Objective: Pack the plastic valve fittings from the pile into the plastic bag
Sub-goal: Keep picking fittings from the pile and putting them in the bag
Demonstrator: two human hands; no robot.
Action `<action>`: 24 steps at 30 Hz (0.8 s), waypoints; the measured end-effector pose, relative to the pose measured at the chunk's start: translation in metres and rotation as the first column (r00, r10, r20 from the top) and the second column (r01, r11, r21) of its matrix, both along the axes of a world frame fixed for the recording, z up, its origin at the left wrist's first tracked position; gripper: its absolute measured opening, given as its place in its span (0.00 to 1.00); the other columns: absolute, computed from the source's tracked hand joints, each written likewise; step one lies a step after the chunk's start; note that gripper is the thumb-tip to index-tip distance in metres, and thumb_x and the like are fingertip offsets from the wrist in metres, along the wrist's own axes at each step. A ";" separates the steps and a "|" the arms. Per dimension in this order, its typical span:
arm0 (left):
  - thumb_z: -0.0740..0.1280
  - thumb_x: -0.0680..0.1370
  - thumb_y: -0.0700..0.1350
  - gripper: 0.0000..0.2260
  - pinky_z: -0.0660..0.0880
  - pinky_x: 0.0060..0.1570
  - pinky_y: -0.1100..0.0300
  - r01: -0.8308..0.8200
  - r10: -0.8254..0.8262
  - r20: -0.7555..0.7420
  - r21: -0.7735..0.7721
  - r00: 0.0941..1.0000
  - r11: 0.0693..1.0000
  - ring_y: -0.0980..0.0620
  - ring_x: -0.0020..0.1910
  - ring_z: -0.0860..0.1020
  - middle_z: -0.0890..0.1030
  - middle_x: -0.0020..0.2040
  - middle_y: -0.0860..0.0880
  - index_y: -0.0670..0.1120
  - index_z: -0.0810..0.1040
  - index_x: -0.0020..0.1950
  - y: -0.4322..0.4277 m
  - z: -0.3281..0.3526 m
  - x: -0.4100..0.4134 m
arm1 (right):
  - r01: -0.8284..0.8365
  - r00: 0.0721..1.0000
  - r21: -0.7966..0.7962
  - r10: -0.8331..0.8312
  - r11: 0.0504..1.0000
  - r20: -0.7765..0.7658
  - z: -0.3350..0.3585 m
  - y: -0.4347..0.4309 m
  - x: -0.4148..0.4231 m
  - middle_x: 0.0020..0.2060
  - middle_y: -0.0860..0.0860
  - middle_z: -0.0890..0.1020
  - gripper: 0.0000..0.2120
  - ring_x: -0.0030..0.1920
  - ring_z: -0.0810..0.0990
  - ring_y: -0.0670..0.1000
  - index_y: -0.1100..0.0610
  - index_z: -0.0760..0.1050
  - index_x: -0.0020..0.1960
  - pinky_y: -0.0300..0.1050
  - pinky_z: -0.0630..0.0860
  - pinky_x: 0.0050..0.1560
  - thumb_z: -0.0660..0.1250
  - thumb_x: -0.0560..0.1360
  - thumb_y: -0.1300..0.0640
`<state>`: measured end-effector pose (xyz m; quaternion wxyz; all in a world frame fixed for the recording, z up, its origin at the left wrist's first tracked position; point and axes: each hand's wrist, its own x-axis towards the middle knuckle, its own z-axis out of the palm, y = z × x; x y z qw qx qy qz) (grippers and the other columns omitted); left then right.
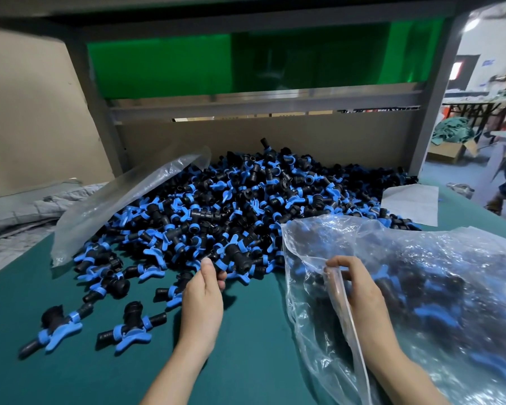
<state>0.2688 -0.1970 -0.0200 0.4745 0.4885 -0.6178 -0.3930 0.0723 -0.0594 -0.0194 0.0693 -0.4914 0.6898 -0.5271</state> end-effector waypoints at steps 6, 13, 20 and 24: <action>0.49 0.84 0.57 0.26 0.69 0.37 0.62 -0.019 0.019 0.028 -0.015 0.999 1.000 0.57 0.41 0.79 0.81 0.39 0.52 0.46 0.78 0.38 0.001 -0.001 -0.001 | -0.001 1.000 -0.006 0.001 1.000 -0.011 0.000 0.000 -0.001 0.39 0.45 0.80 0.26 0.35 0.77 0.46 0.38 0.70 0.55 0.37 0.72 0.32 0.66 0.74 0.69; 0.49 0.84 0.56 0.28 0.59 0.27 0.58 -0.036 0.036 0.037 -0.005 0.999 0.999 0.58 0.20 0.65 0.69 0.19 0.56 0.47 0.69 0.27 0.003 0.002 0.001 | 0.002 0.999 -0.015 -0.002 1.000 -0.039 0.000 0.000 -0.001 0.44 0.39 0.78 0.23 0.36 0.76 0.46 0.41 0.69 0.55 0.37 0.72 0.33 0.66 0.74 0.69; 0.49 0.84 0.56 0.28 0.60 0.28 0.57 -0.034 0.034 0.008 -0.017 0.999 0.999 0.58 0.21 0.66 0.69 0.19 0.57 0.48 0.65 0.26 0.002 0.001 0.000 | 0.010 1.000 -0.043 -0.011 0.999 -0.029 -0.002 -0.002 -0.001 0.44 0.39 0.79 0.19 0.35 0.76 0.45 0.42 0.70 0.55 0.35 0.70 0.32 0.67 0.76 0.65; 0.49 0.84 0.57 0.28 0.60 0.29 0.57 -0.033 0.033 0.007 -0.015 0.999 0.999 0.58 0.20 0.65 0.69 0.20 0.57 0.47 0.67 0.27 0.003 0.001 0.000 | 0.007 1.000 -0.042 -0.008 0.999 -0.030 -0.003 -0.002 -0.002 0.43 0.39 0.79 0.21 0.34 0.75 0.45 0.42 0.70 0.55 0.35 0.70 0.31 0.66 0.75 0.66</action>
